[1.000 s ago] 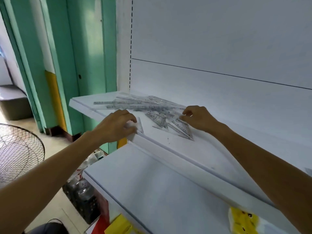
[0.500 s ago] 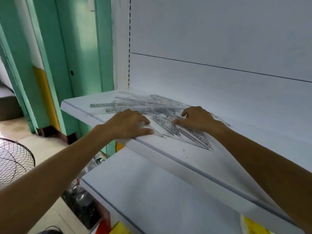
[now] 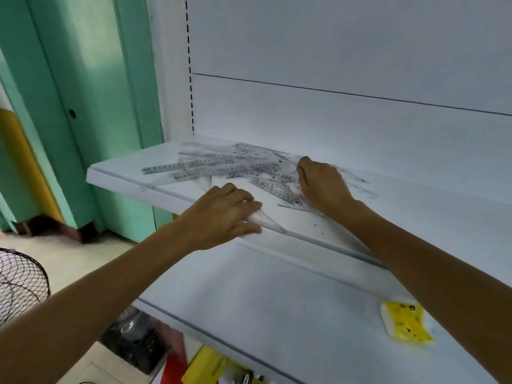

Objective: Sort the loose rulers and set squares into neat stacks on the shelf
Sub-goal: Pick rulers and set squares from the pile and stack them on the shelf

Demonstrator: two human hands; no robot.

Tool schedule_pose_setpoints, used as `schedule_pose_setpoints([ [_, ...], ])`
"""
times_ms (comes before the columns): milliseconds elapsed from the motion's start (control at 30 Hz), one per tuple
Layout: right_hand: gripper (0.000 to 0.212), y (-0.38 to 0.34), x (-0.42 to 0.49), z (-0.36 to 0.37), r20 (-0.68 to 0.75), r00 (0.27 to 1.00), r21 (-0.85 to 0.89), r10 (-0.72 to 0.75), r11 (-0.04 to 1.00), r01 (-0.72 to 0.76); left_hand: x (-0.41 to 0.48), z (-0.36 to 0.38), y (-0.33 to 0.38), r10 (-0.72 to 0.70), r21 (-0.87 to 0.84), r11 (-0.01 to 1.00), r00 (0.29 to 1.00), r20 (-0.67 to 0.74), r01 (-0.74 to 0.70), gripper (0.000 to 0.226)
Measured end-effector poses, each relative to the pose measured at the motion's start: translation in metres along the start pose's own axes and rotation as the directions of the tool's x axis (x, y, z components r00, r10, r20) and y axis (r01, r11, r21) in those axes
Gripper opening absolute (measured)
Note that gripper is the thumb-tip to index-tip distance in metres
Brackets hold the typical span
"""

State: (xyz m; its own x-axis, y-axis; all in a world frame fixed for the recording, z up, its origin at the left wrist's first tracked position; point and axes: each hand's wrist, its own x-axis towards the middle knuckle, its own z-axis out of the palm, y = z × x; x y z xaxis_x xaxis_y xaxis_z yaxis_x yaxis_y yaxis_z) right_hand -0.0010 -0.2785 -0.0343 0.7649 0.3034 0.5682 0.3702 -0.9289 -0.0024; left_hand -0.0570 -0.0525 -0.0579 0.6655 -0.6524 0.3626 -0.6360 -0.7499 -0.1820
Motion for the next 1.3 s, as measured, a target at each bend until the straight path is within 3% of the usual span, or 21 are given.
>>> schedule_pose_setpoints([
  [67, 0.017, -0.004, -0.007, -0.003, -0.014, 1.000, 0.030, 0.000, 1.000, 0.001, -0.004, -0.002, 0.007, 0.109, 0.038, 0.994, 0.987, -0.121, -0.105, 0.043],
  [133, 0.039, -0.007, -0.014, -0.008, -0.019, 1.000, 0.107, 0.013, 0.994, -0.011, -0.006, -0.002, 0.009, 0.151, 0.056, 0.988, 0.971, -0.188, -0.143, 0.029],
  [200, 0.064, -0.010, -0.019, -0.013, -0.013, 0.999, 0.164, 0.036, 0.986, -0.033, -0.007, -0.004, 0.010, 0.142, 0.036, 0.990, 0.967, -0.211, -0.138, 0.035],
  [233, 0.066, -0.010, -0.021, -0.015, -0.016, 0.999, 0.167, 0.039, 0.985, -0.036, -0.006, -0.005, 0.010, 0.127, 0.031, 0.992, 0.966, -0.226, -0.124, 0.042],
  [367, 0.038, -0.002, -0.036, -0.024, -0.043, 0.996, 0.194, 0.081, 0.978, -0.072, 0.004, -0.005, 0.013, 0.060, 0.067, 0.997, 0.957, -0.285, -0.043, 0.050],
  [600, 0.038, 0.024, -0.060, -0.053, -0.064, 0.986, -0.058, 0.151, 0.986, -0.155, 0.042, 0.004, 0.025, -0.110, -0.240, 0.969, 0.966, -0.236, 0.052, 0.045],
  [700, 0.023, 0.041, -0.073, -0.067, -0.150, 0.975, -0.169, 0.161, 0.968, -0.186, 0.059, 0.001, 0.042, -0.063, -0.259, 0.966, 0.962, -0.264, -0.008, 0.044],
  [833, 0.020, 0.066, -0.094, -0.088, -0.307, 0.946, -0.229, 0.103, 0.957, -0.178, 0.085, -0.004, 0.075, -0.065, -0.359, 0.933, 0.967, -0.247, -0.029, 0.041],
  [933, 0.025, 0.092, -0.112, -0.101, -0.235, 0.949, -0.109, 0.210, 0.965, -0.240, 0.111, -0.005, 0.102, -0.065, -0.423, 0.906, 0.975, -0.213, -0.032, 0.041],
  [1133, 0.035, 0.171, -0.168, -0.133, -0.107, 0.946, -0.043, 0.306, 0.949, -0.312, 0.172, -0.001, 0.181, -0.027, -0.408, 0.911, 0.978, -0.207, -0.062, 0.031],
  [1300, 0.041, 0.257, -0.220, -0.170, -0.038, 0.910, -0.019, 0.413, 0.910, -0.414, 0.222, 0.004, 0.265, -0.100, -0.485, 0.874, 0.989, -0.106, 0.036, 0.035],
])
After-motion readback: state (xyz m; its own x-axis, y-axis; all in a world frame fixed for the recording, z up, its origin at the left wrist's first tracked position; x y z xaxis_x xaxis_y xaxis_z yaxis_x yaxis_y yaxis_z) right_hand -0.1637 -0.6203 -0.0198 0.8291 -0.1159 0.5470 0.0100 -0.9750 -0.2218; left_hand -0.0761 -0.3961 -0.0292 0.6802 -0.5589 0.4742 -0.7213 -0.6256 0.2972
